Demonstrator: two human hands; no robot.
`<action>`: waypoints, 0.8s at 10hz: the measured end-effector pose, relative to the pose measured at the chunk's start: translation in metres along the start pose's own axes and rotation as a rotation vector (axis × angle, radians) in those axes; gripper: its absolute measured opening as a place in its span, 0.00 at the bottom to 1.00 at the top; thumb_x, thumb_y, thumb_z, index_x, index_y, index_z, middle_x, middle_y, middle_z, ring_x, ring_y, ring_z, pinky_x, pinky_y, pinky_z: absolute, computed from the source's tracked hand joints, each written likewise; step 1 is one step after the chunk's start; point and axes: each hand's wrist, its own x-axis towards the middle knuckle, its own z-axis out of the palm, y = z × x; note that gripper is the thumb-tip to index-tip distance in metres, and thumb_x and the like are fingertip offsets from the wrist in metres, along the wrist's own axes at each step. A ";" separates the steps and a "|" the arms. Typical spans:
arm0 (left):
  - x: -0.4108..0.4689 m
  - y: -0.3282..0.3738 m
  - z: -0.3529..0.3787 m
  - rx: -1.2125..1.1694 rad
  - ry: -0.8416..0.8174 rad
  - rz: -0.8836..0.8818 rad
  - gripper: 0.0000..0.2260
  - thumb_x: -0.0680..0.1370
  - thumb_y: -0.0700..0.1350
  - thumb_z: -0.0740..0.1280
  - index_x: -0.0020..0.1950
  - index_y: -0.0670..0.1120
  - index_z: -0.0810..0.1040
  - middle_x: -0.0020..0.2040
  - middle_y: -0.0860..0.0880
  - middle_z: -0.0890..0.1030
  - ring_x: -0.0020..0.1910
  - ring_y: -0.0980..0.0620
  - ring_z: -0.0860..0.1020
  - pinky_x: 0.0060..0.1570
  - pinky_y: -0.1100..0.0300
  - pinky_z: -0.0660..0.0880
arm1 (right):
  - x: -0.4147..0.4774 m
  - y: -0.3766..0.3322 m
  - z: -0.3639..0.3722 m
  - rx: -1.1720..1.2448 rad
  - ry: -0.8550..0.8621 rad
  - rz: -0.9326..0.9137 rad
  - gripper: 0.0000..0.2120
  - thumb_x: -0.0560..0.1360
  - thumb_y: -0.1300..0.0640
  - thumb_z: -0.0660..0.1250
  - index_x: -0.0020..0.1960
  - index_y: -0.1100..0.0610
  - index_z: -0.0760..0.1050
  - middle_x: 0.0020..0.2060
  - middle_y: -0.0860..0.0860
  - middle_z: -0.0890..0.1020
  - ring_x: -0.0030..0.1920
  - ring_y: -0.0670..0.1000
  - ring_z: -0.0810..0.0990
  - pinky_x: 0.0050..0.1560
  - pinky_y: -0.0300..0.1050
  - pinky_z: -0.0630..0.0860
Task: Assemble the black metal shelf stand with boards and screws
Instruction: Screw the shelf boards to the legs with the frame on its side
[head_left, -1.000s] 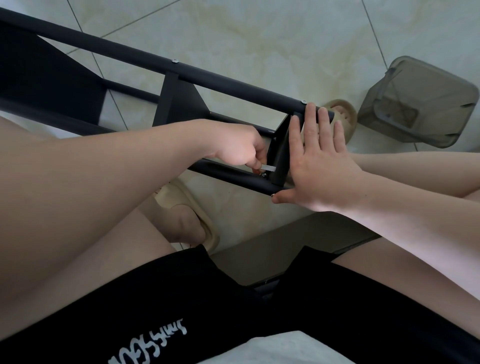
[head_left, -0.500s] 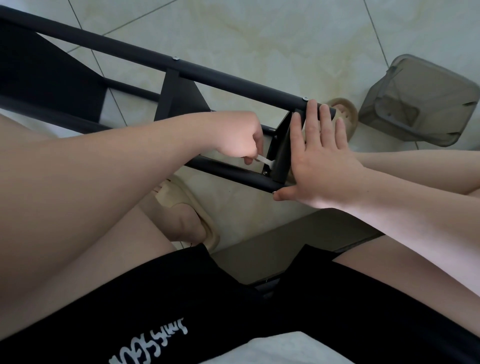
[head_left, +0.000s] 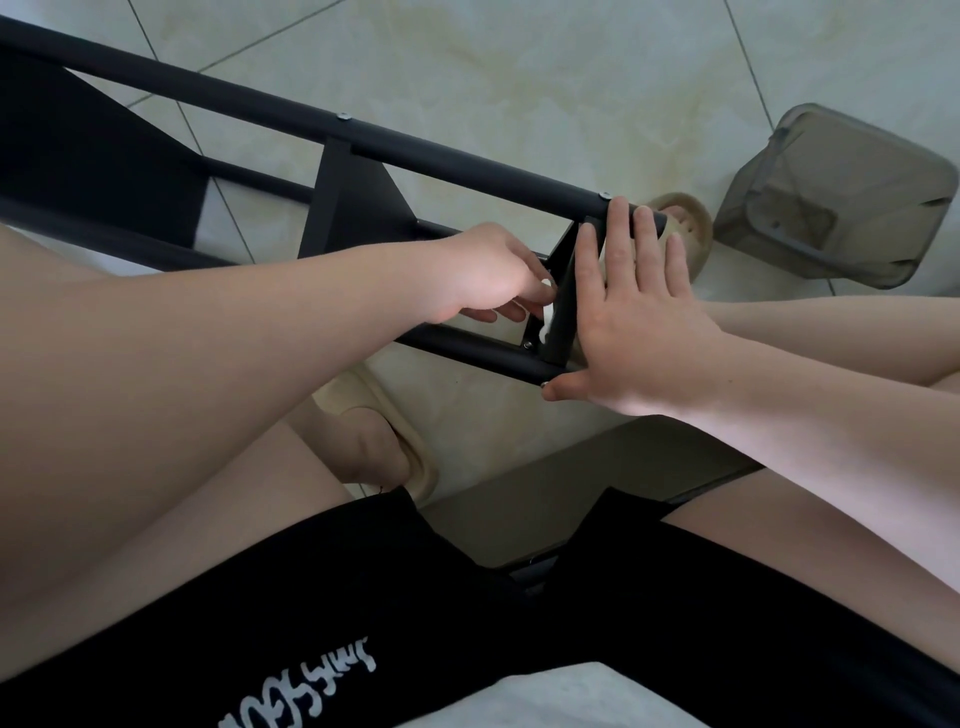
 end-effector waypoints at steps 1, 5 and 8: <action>-0.001 0.004 -0.001 -0.012 0.043 -0.005 0.01 0.77 0.49 0.73 0.46 0.53 0.82 0.38 0.56 0.86 0.40 0.58 0.84 0.43 0.60 0.75 | 0.001 0.000 0.000 0.005 0.000 0.000 0.67 0.68 0.25 0.66 0.78 0.66 0.29 0.76 0.68 0.31 0.77 0.68 0.31 0.77 0.66 0.38; -0.005 0.010 -0.002 -0.085 0.043 -0.048 0.05 0.80 0.48 0.69 0.53 0.51 0.83 0.40 0.55 0.86 0.45 0.54 0.84 0.50 0.57 0.77 | 0.001 0.001 0.001 0.013 -0.006 0.001 0.67 0.68 0.25 0.66 0.78 0.65 0.29 0.76 0.67 0.30 0.77 0.68 0.30 0.77 0.65 0.37; -0.005 0.010 -0.002 -0.068 -0.045 -0.051 0.04 0.80 0.49 0.68 0.51 0.52 0.82 0.42 0.55 0.87 0.48 0.54 0.84 0.48 0.57 0.76 | 0.001 0.001 0.000 0.017 -0.005 -0.002 0.67 0.68 0.25 0.67 0.78 0.65 0.29 0.76 0.68 0.30 0.77 0.68 0.30 0.78 0.65 0.38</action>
